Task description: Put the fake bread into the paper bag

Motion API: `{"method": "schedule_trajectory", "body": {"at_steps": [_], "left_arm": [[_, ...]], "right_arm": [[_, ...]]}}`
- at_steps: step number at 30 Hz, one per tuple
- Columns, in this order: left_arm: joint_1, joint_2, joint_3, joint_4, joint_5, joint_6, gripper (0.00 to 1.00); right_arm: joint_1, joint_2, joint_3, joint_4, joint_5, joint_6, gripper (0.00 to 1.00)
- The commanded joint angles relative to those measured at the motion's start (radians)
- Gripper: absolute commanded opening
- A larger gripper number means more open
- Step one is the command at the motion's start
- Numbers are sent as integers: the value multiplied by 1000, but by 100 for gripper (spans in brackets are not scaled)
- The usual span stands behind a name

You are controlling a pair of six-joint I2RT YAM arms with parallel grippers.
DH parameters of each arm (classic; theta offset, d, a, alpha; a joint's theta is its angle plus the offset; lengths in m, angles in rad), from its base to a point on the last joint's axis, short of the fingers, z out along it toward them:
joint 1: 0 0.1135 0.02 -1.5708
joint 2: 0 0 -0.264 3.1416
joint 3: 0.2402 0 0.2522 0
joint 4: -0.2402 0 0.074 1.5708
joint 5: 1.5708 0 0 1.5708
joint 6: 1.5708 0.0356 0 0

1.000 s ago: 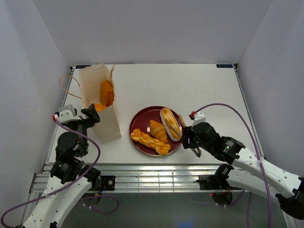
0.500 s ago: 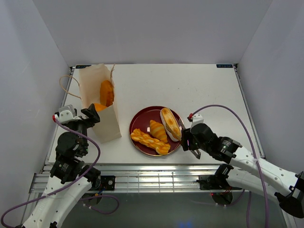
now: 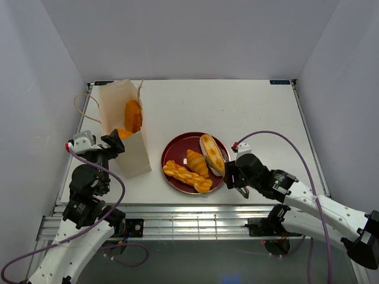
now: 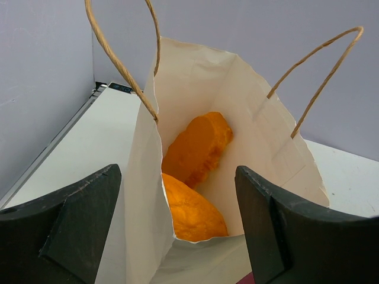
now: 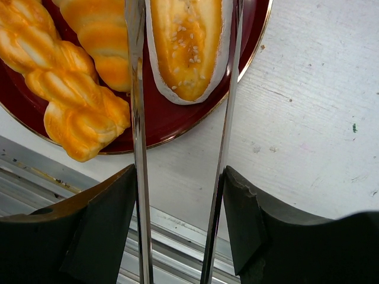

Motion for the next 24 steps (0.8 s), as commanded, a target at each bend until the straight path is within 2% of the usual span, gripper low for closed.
{"method": "schedule_trajectory", "body": {"at_steps": [1,7,11,14,17,24], "left_arm": [[-5,1,7,-1,15,-4,88],[-5,0,7,-1,17,-4,88],[-5,-2,7,0,17,-4,88],[-7,-2,7,-1,15,-4,88],[-7,0,8,0,14,-4,88],[-7,-2,7,-1,14,-4,88]], "right_arm": [[1,13,-6,55,-9,3,64],[3,41,2,60,-6,-2,59],[3,39,12,58,-6,-3,51],[1,30,25,55,0,-5,39],[3,27,40,48,7,-8,33],[1,16,91,22,55,-29,29]]}}
